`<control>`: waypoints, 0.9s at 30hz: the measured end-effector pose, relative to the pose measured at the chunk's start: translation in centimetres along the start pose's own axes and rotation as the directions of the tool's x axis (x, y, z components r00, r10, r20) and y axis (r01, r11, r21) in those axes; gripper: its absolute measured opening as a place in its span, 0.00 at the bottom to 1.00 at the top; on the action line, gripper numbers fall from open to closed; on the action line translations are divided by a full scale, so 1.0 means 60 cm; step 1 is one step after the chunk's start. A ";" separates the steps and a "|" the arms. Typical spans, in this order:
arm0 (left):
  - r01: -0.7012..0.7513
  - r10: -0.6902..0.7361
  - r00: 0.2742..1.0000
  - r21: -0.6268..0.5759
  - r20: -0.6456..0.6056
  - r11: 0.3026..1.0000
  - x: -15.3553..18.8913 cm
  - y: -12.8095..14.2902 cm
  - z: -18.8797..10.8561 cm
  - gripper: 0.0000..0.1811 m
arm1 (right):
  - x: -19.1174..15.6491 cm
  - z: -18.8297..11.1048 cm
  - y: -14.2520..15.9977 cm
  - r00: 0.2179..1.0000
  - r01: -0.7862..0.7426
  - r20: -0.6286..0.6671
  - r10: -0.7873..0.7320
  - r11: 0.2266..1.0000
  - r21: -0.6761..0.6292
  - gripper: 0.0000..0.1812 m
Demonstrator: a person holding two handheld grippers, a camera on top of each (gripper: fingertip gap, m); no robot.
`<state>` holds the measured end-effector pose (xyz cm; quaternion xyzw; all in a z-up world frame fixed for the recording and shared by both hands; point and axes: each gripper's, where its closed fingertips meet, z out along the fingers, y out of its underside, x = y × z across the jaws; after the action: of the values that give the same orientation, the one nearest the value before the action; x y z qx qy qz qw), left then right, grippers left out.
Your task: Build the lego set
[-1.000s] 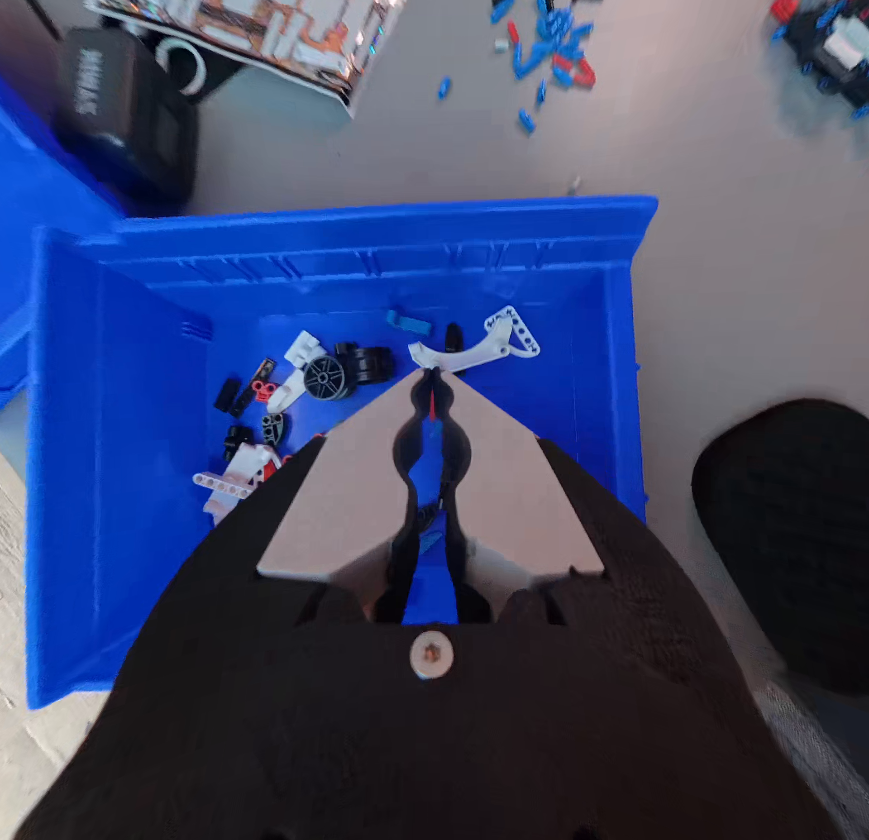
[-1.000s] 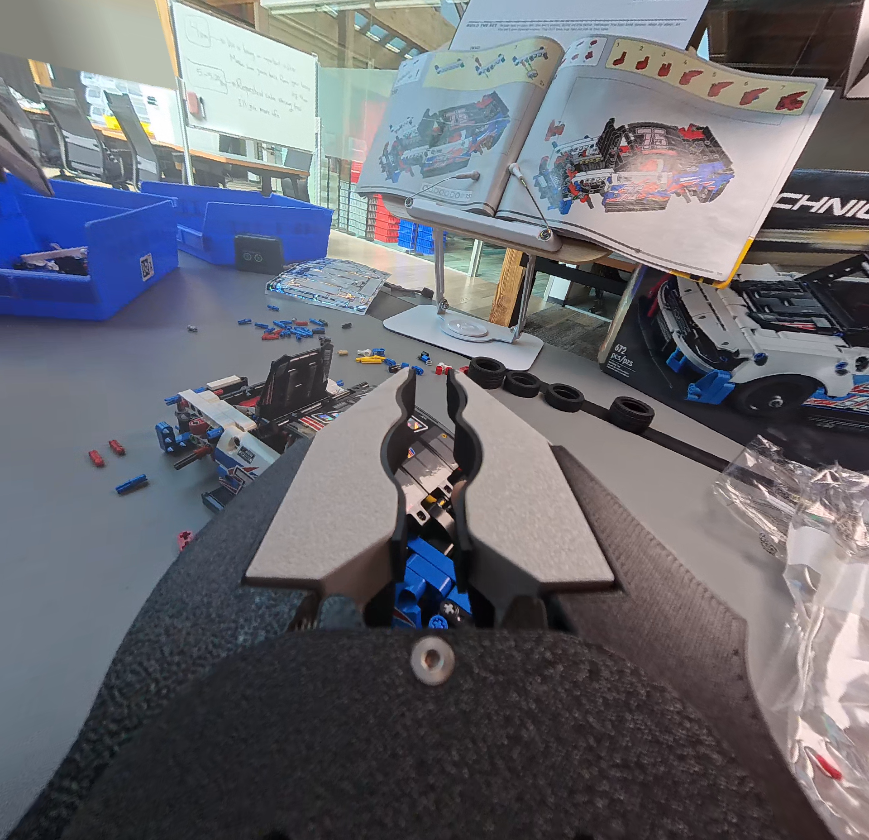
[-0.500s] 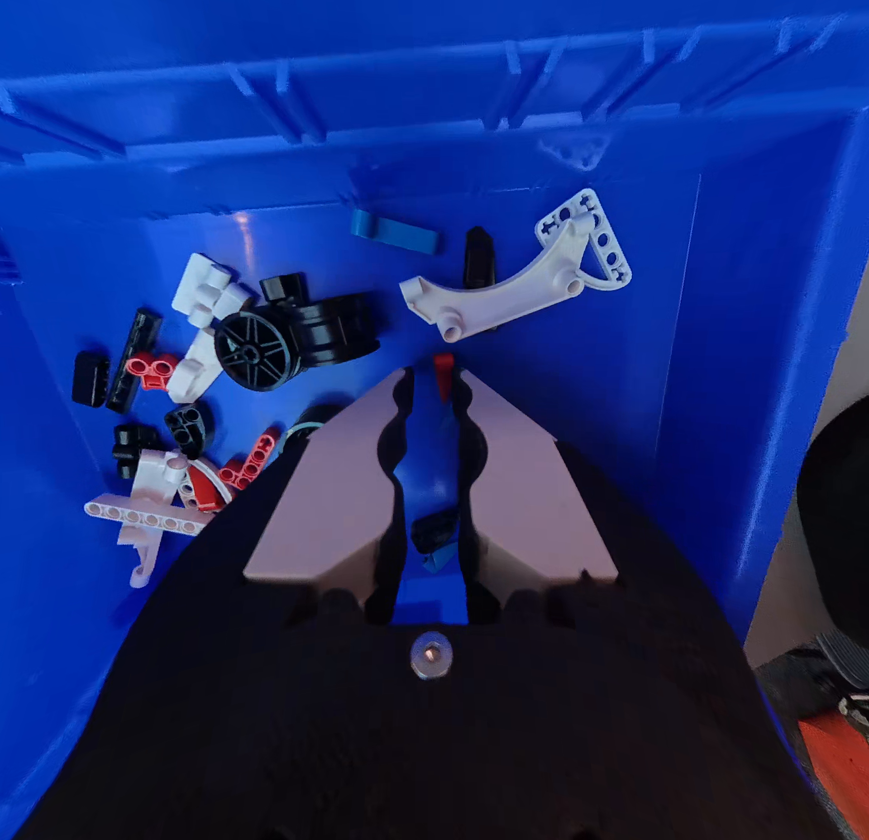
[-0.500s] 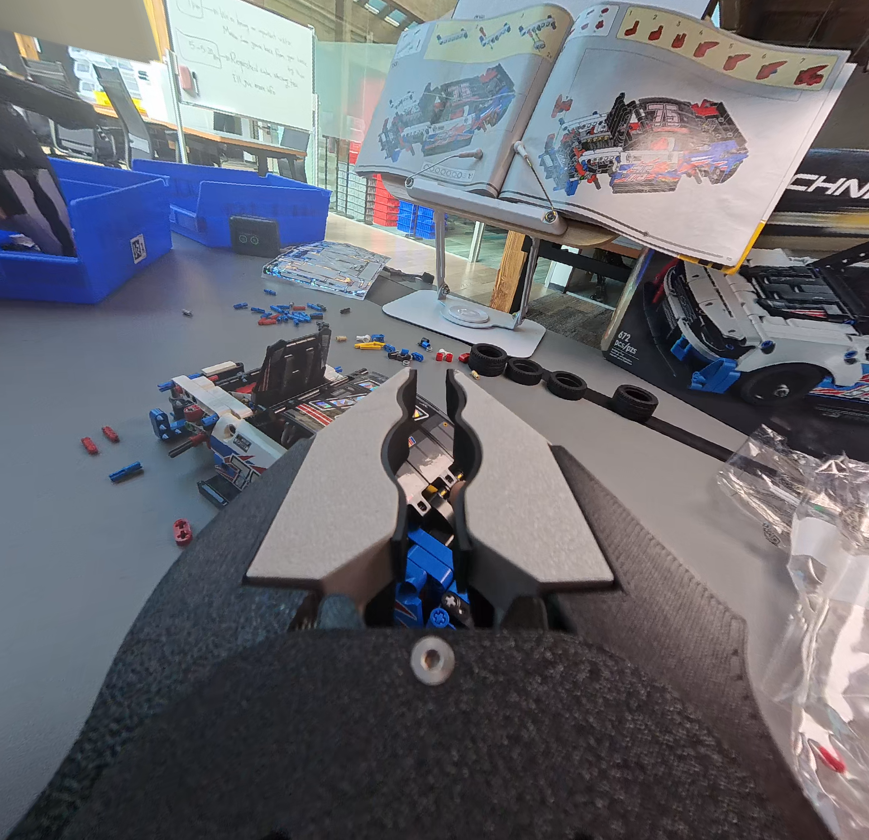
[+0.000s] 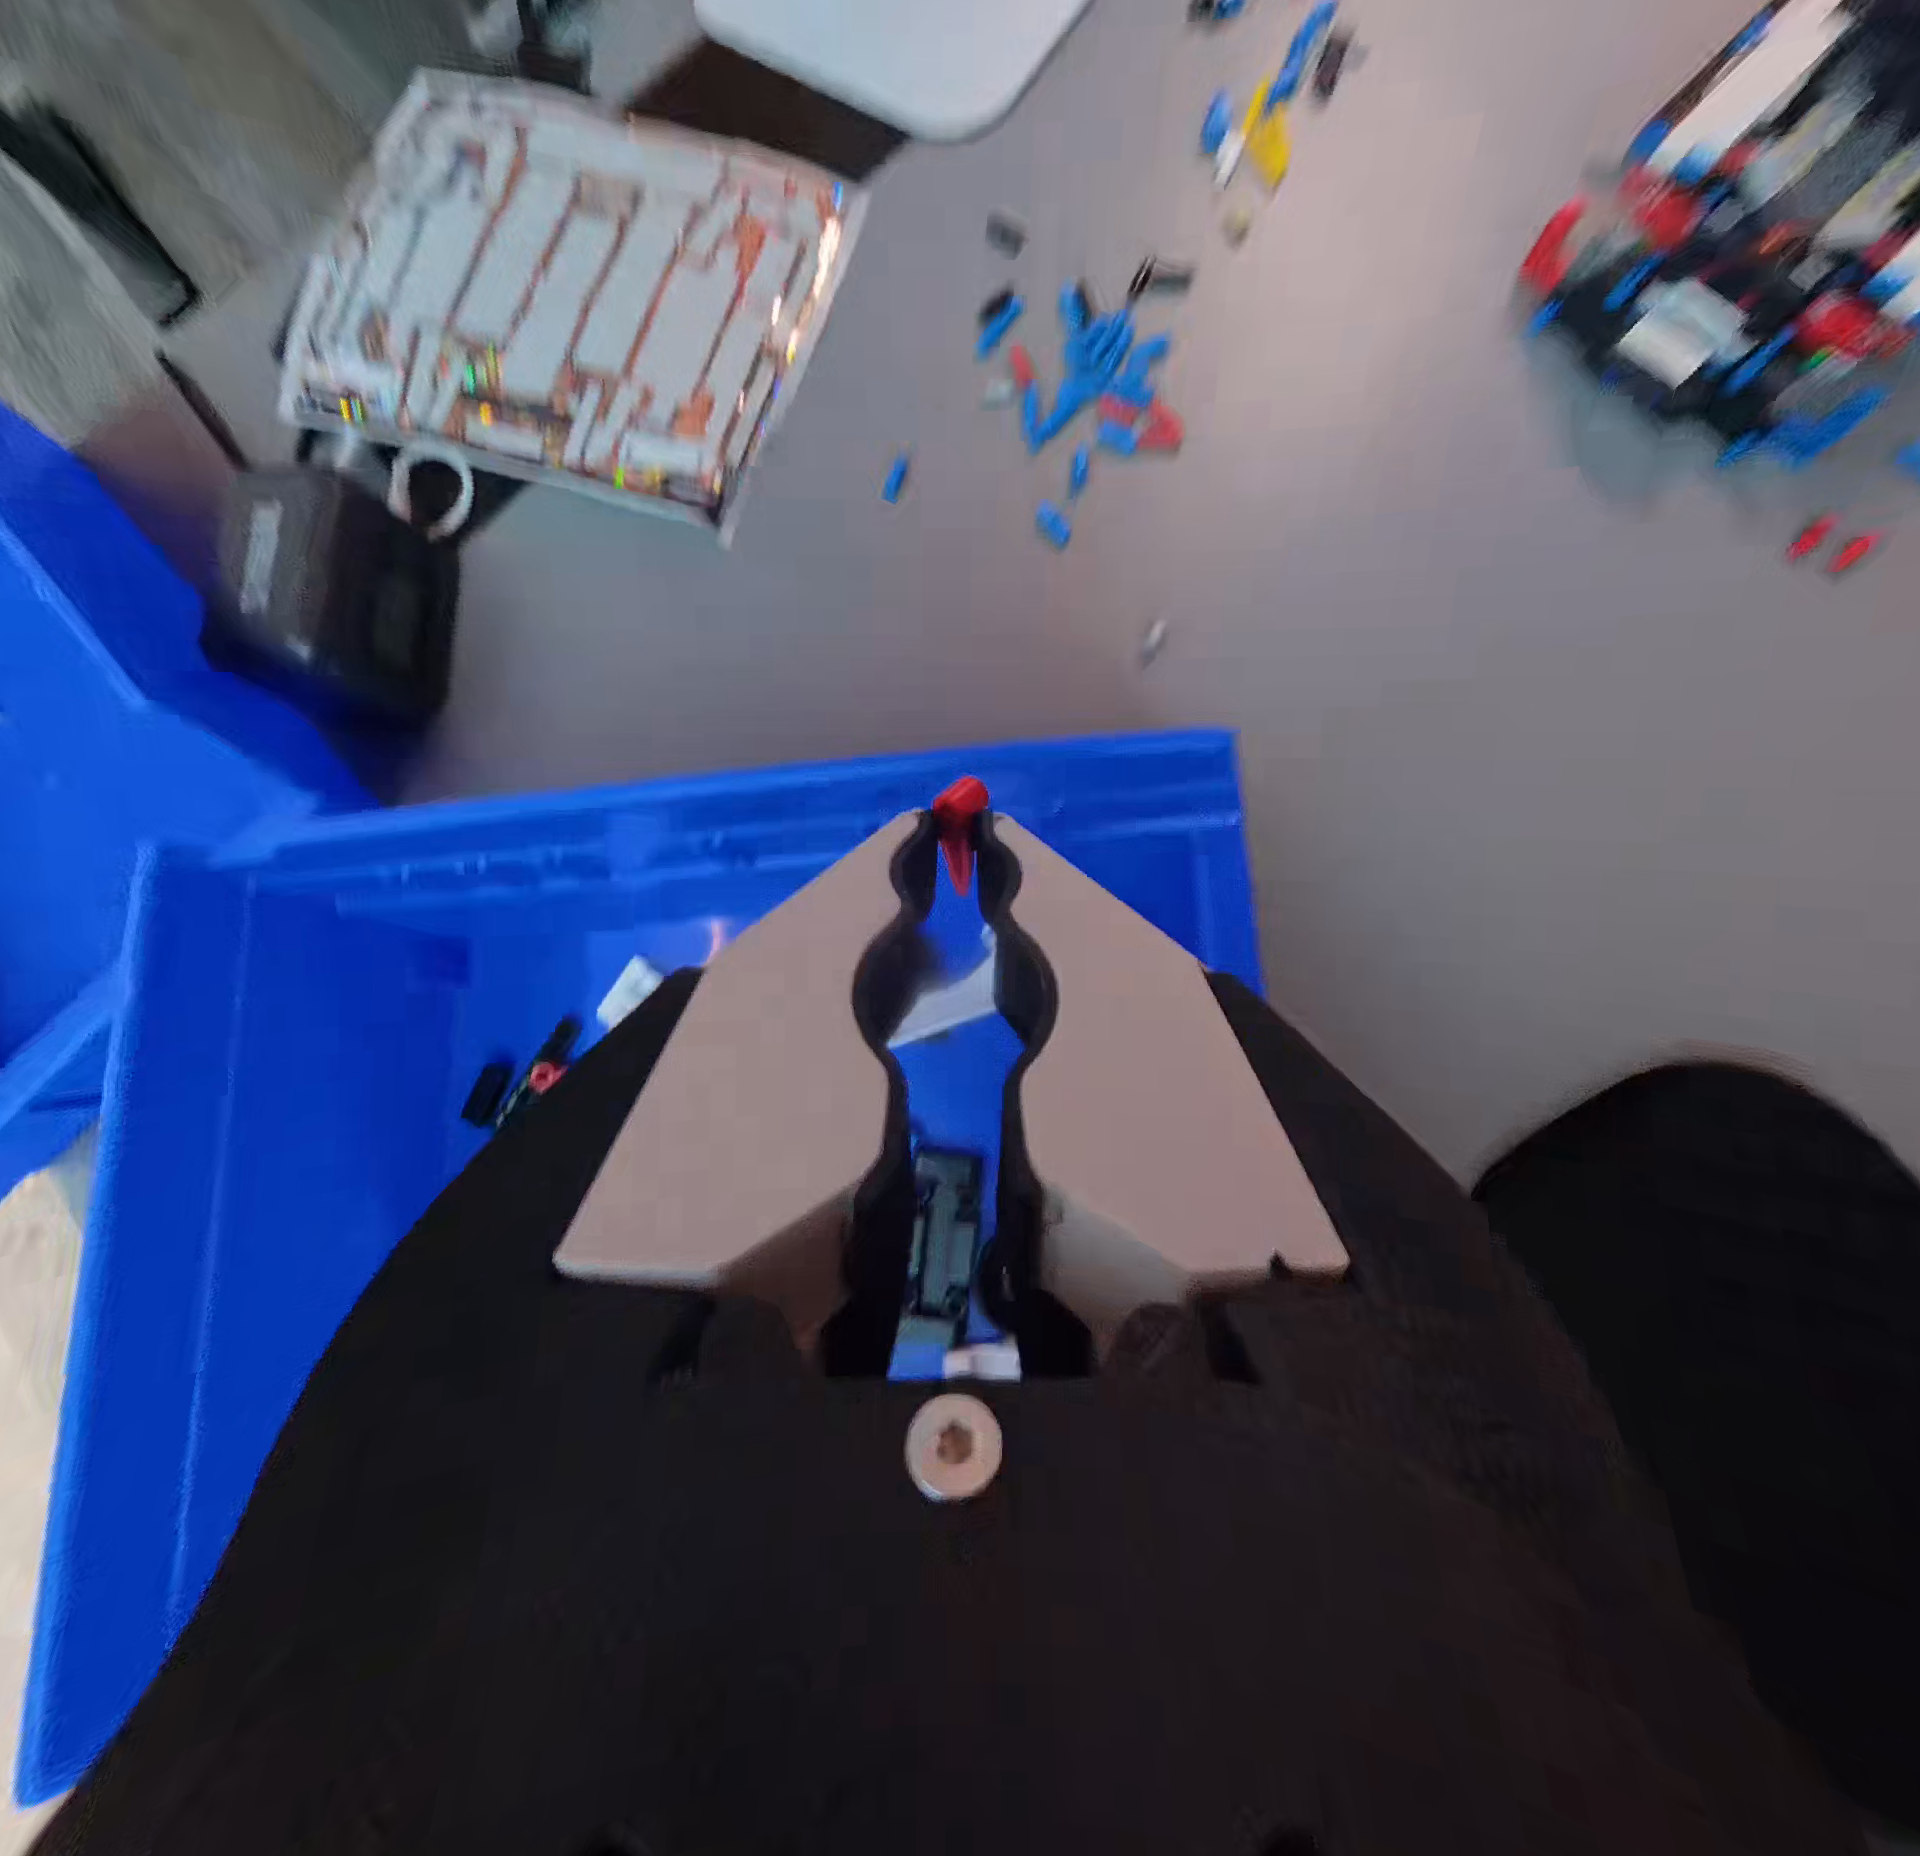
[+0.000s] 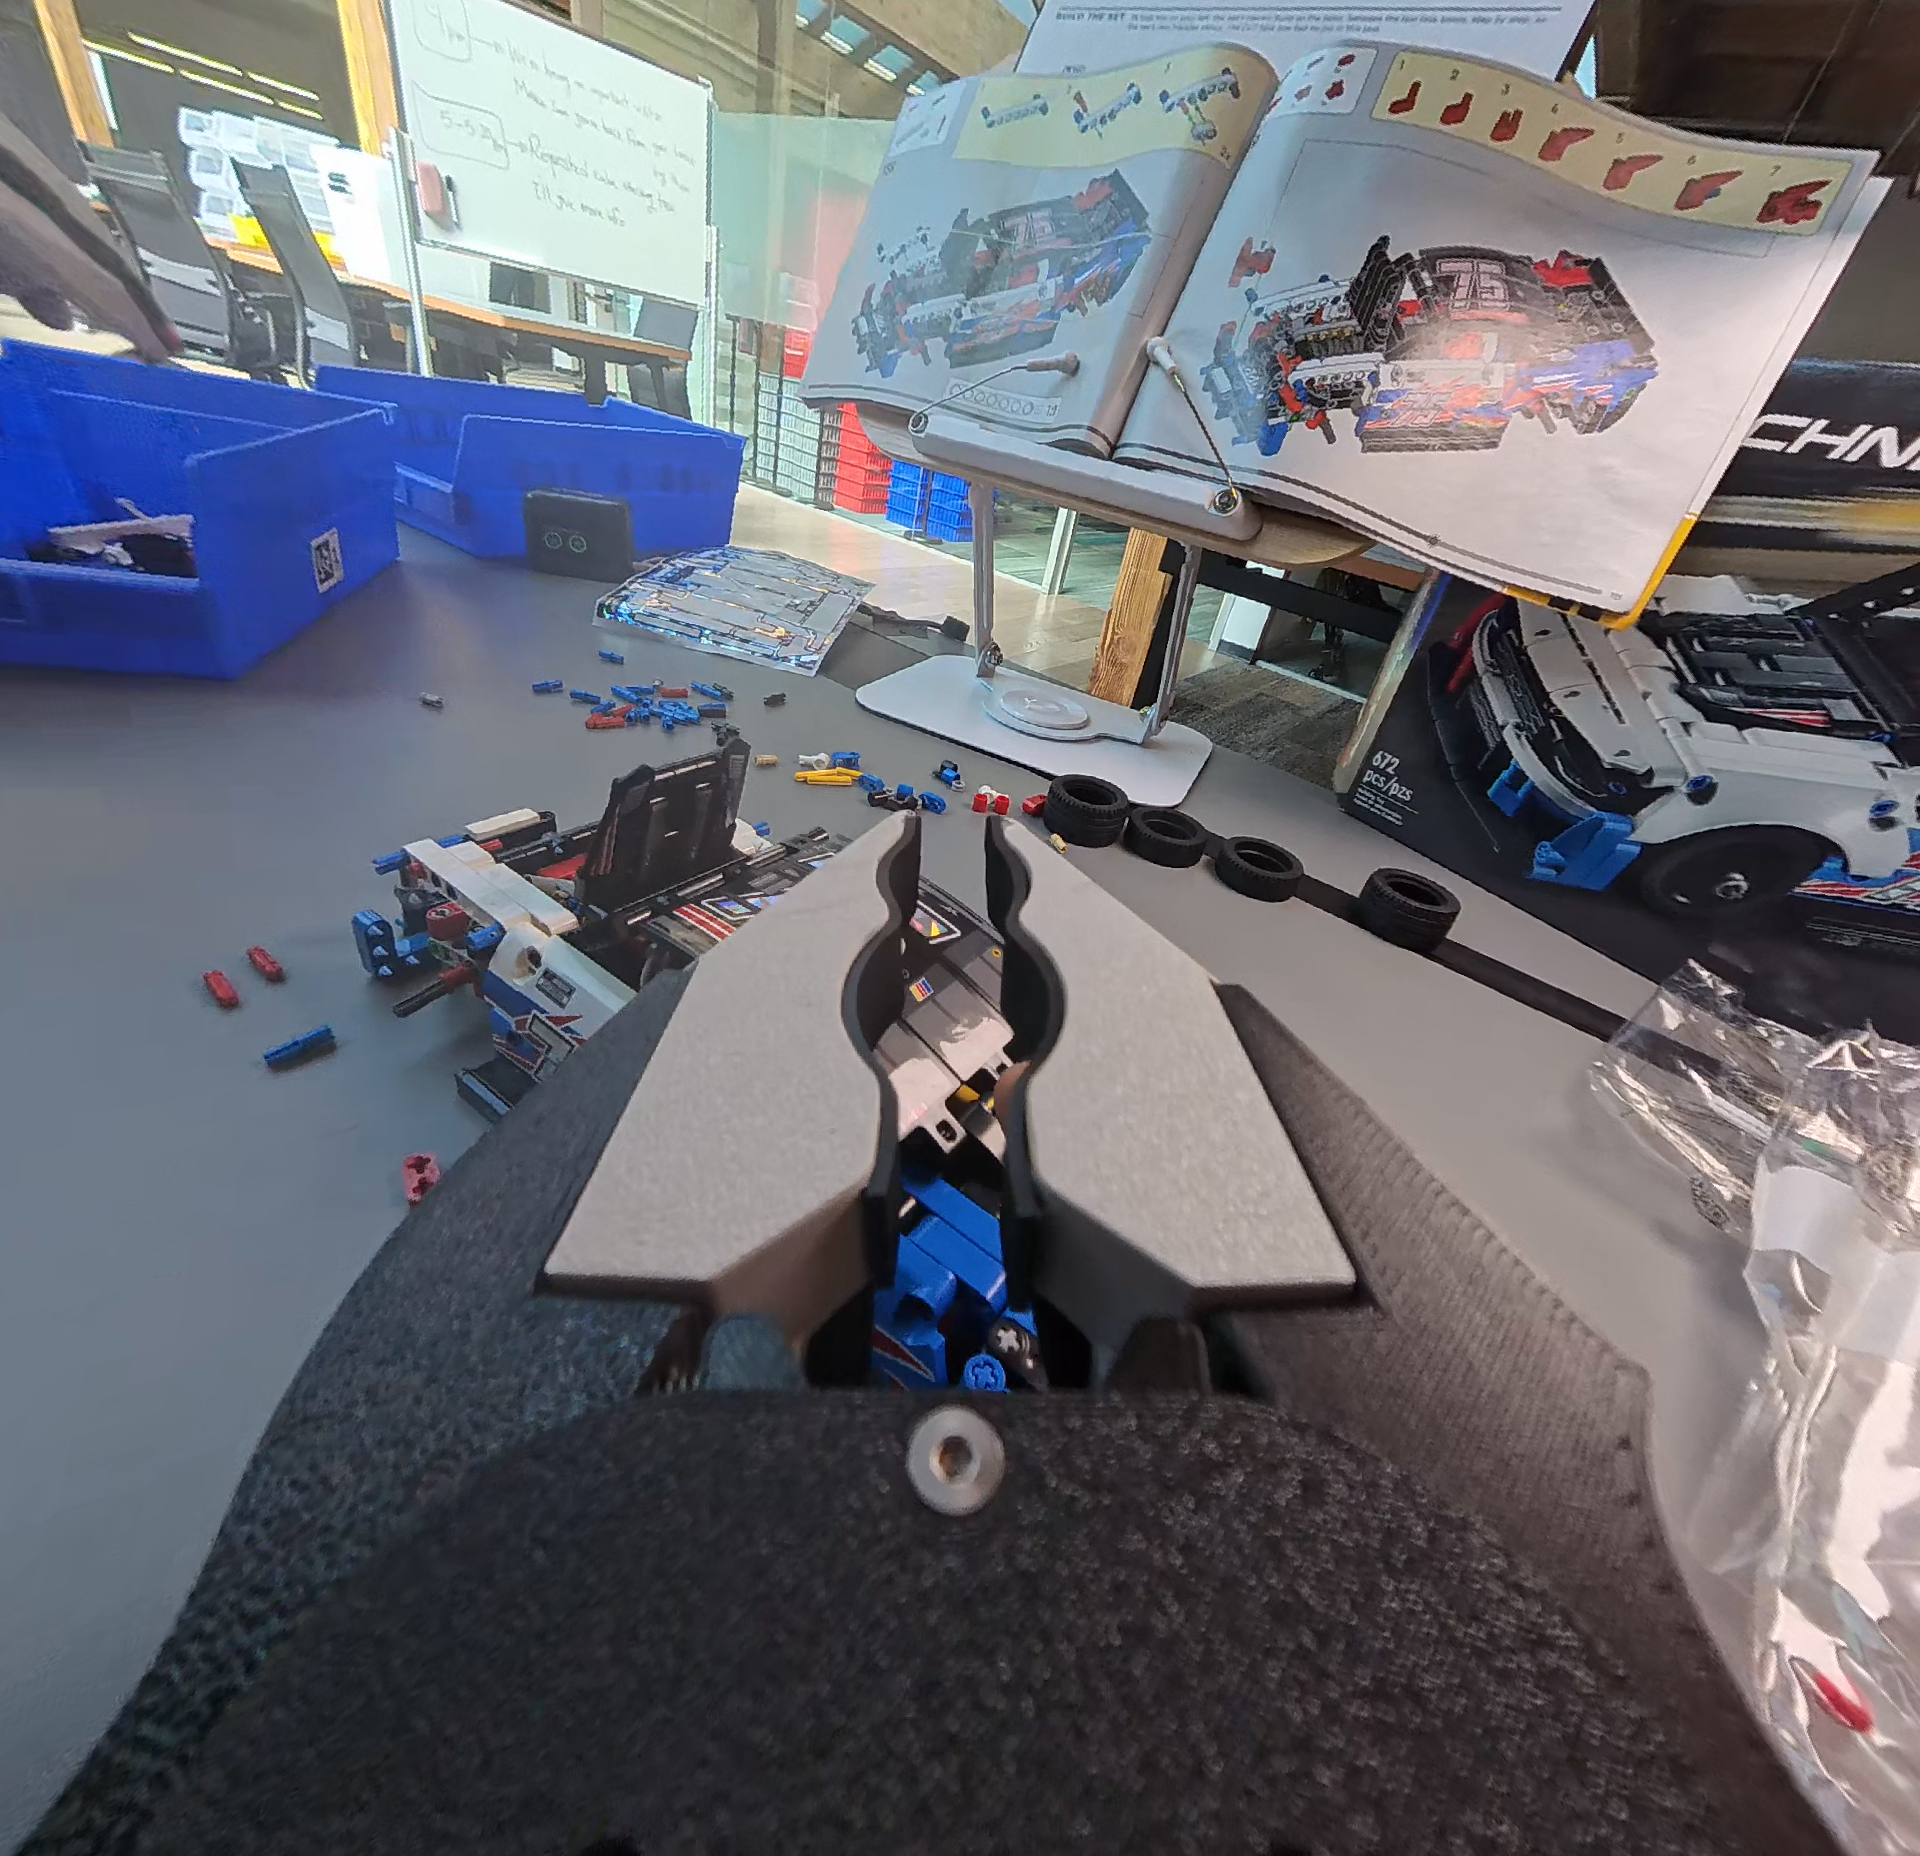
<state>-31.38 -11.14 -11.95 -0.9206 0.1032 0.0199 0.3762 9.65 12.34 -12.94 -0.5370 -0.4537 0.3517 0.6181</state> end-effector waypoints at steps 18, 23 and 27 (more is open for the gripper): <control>0.793 -0.085 0.410 0.309 -0.908 0.526 0.461 -0.270 0.097 0.03 | -0.230 0.066 -0.110 0.957 -0.084 0.273 0.097 0.995 -0.058 0.09; 0.801 -0.083 0.375 0.277 -0.923 0.531 0.485 -0.258 0.101 0.02 | -0.260 0.071 -0.097 0.948 -0.086 0.300 0.106 0.993 -0.080 0.10; 0.792 -0.074 0.381 0.284 -0.922 0.540 0.490 -0.255 0.101 0.02 | -0.269 0.070 -0.099 0.933 -0.142 0.320 0.163 0.986 -0.086 0.08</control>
<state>0.78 -1.42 -9.14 -0.5773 -0.0079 -0.5700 0.5846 -0.14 -2.15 -9.99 -0.5239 -0.5173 0.4682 0.4886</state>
